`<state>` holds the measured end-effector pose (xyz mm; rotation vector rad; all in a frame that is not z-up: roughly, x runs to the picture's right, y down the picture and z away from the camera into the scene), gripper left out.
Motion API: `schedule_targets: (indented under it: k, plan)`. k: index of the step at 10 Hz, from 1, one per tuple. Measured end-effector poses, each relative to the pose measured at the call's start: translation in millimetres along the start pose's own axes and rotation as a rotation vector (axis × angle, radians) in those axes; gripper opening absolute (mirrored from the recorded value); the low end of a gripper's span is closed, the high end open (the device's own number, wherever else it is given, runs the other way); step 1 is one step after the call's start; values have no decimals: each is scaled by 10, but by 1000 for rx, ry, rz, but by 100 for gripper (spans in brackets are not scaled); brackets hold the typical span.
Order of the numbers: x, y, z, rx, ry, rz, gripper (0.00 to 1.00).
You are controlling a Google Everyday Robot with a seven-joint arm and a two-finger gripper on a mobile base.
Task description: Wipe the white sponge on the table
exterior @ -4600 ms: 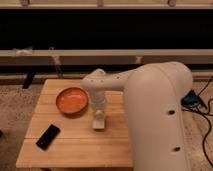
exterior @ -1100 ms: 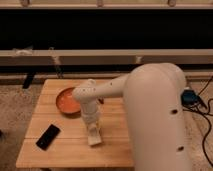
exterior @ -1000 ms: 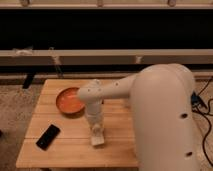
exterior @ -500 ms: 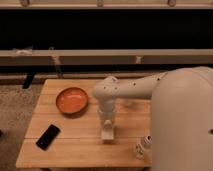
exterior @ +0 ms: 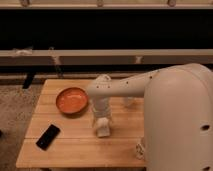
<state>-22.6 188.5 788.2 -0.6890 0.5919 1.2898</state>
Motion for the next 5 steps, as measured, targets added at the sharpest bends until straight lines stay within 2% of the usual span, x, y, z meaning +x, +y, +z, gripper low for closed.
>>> schedule_targets:
  k: [3, 5]
  plan:
    - [-6, 10, -249, 12, -52, -10, 80]
    - [-9, -1, -310, 10, -65, -9, 80]
